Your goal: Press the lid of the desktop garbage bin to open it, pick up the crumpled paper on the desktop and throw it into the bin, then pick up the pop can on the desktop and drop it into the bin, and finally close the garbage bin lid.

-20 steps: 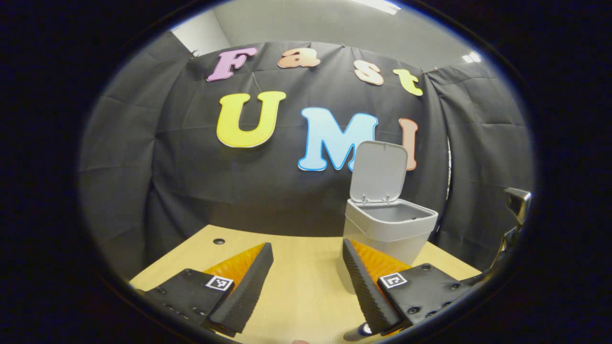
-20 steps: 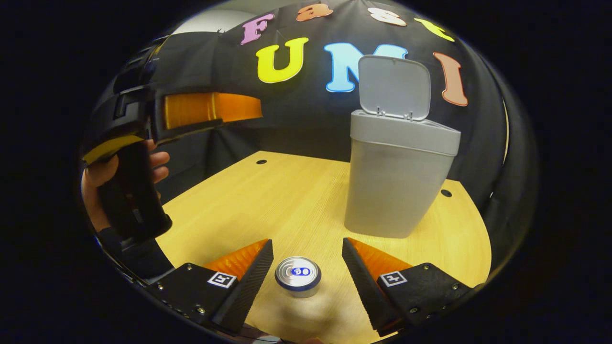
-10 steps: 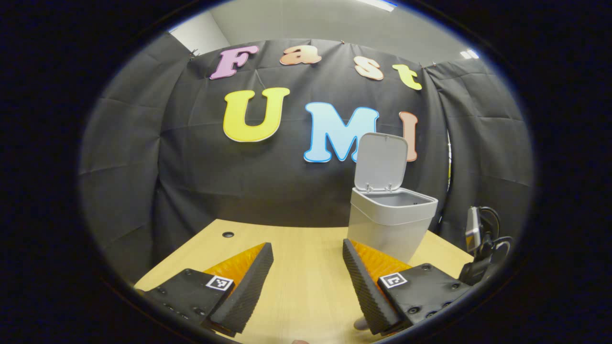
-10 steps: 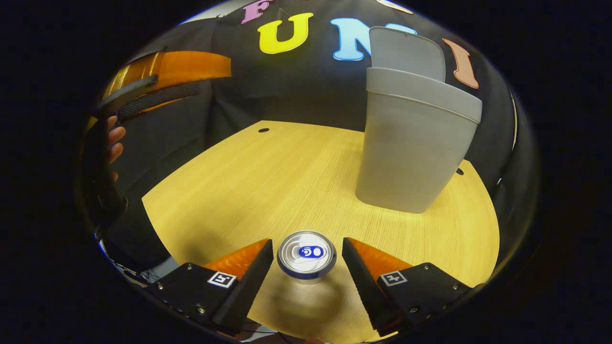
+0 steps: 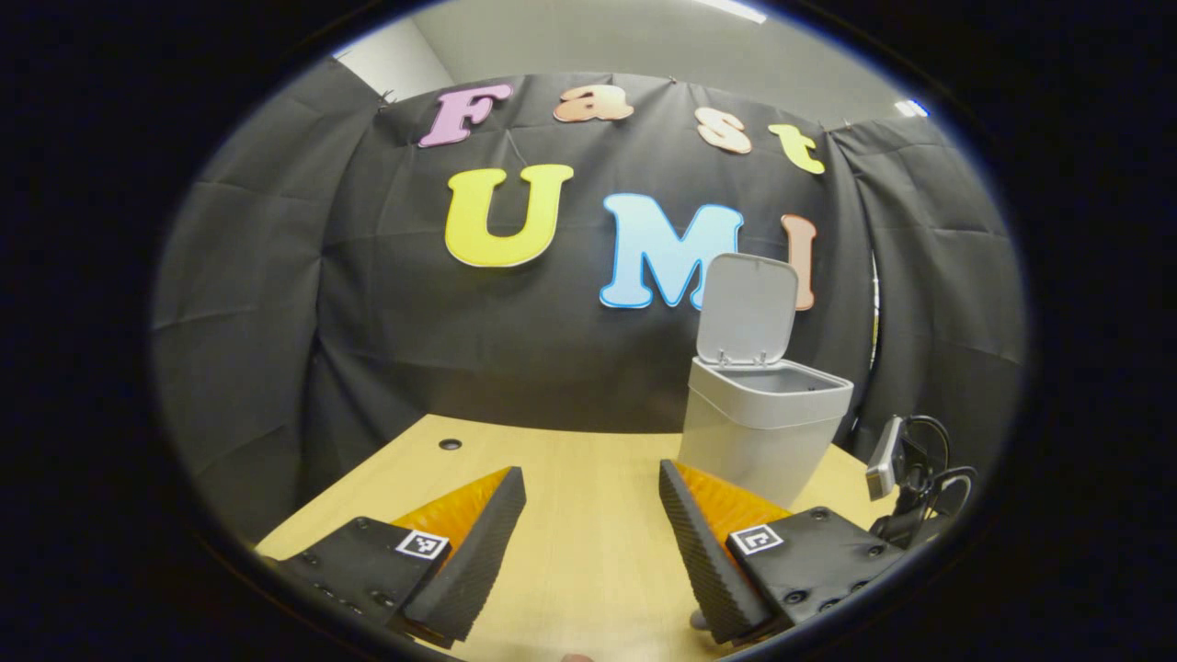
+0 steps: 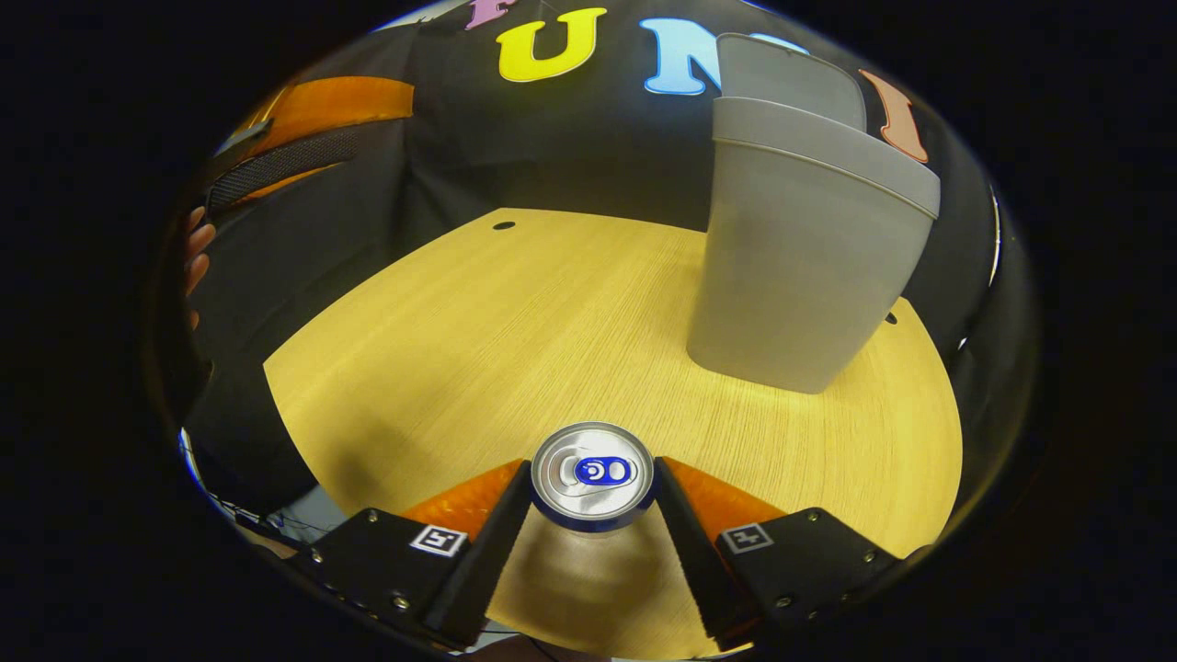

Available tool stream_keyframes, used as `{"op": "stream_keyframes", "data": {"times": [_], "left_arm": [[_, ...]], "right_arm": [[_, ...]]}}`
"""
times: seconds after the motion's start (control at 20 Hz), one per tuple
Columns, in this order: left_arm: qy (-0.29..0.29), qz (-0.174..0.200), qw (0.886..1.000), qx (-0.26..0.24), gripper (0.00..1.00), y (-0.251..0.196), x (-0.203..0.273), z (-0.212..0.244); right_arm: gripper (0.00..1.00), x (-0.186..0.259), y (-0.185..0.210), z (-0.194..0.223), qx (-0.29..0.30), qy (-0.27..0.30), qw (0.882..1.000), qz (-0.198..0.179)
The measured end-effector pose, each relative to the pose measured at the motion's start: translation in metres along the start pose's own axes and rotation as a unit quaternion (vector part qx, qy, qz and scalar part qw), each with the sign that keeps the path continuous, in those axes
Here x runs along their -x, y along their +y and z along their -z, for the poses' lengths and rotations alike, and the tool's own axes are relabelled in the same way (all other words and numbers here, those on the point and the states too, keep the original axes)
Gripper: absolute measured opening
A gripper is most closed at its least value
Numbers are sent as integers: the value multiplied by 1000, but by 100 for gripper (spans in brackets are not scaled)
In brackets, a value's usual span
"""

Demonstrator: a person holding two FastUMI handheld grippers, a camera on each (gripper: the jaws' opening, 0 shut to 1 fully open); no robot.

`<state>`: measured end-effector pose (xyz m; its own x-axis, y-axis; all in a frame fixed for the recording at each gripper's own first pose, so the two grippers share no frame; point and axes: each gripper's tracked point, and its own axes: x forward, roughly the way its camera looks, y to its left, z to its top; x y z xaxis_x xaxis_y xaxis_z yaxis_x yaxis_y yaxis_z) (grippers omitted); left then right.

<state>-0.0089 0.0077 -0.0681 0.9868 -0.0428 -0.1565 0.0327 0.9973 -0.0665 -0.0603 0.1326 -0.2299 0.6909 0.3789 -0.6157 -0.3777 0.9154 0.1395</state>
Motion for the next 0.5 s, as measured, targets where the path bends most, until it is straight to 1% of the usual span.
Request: {"op": "stream_keyframes", "data": {"times": [0.2,0.4,0.5], "left_arm": [[2,0,1000,4,96,-2,-1,1],[4,8,1000,-1,96,-11,-4,6],[5,14,1000,-2,96,-16,-4,6]], "right_arm": [[84,2,-5,-2,-11,-2,1000,5],[85,29,-15,-20,-17,-38,999,19],[85,44,-23,-37,-21,-64,997,28]]}}
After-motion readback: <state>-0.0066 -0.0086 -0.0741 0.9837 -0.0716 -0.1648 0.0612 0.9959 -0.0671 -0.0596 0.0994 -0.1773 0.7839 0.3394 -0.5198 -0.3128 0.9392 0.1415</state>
